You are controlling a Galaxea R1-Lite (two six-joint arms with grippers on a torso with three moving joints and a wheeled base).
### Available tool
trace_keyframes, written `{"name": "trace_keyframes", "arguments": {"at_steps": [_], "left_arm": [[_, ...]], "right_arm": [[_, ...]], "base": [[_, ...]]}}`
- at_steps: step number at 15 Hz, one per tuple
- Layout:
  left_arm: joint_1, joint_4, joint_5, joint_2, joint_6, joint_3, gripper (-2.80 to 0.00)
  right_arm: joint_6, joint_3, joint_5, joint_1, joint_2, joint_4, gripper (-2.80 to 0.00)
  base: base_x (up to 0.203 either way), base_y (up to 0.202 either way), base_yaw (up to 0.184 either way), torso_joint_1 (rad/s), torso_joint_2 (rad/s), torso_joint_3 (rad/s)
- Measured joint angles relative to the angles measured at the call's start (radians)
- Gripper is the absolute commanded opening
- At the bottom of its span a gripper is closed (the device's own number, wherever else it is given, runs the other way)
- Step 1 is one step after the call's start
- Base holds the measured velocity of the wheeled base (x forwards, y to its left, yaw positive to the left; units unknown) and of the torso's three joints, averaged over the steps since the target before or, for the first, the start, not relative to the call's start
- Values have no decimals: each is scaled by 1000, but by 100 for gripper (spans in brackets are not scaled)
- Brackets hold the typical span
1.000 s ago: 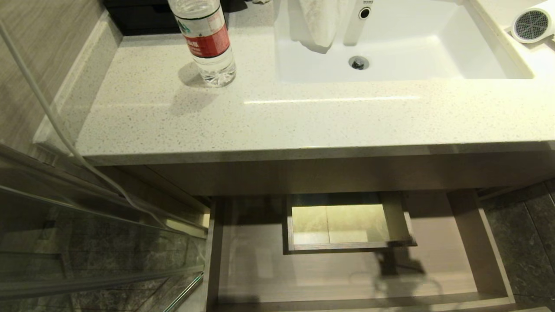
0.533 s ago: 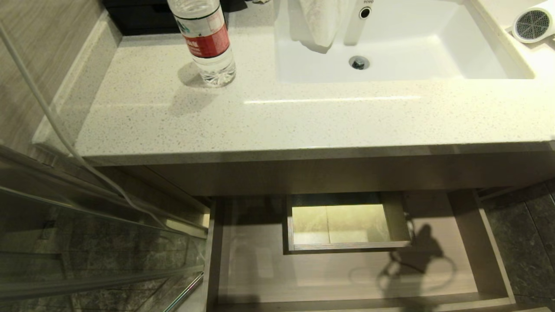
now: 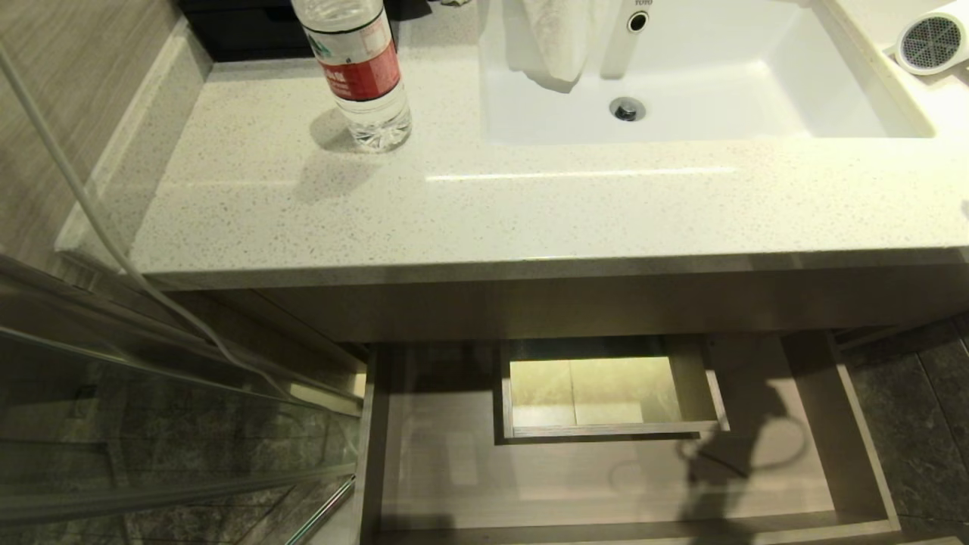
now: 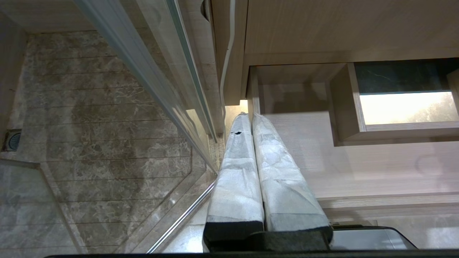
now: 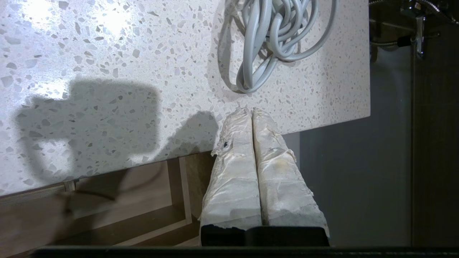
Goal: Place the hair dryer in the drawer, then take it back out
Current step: Pick up the hairdryer
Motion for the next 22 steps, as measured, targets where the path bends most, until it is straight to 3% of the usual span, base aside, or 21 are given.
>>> {"name": "trace_keyframes", "arguments": {"at_steps": [8, 14, 19, 22], "left_arm": [[0, 0, 0, 0, 0, 0, -280], [0, 0, 0, 0, 0, 0, -280], [0, 0, 0, 0, 0, 0, -280], [0, 0, 0, 0, 0, 0, -280]], "right_arm": [[3, -84, 26, 1, 65, 35, -280], [2, -153, 146, 2, 74, 47, -280], [0, -180, 248, 1, 57, 56, -280], [0, -183, 250, 0, 50, 56, -280]], "base": [[0, 0, 0, 0, 0, 0], [0, 0, 0, 6, -2, 6], [0, 0, 0, 271, -103, 172], [0, 0, 0, 308, -139, 167]]}}
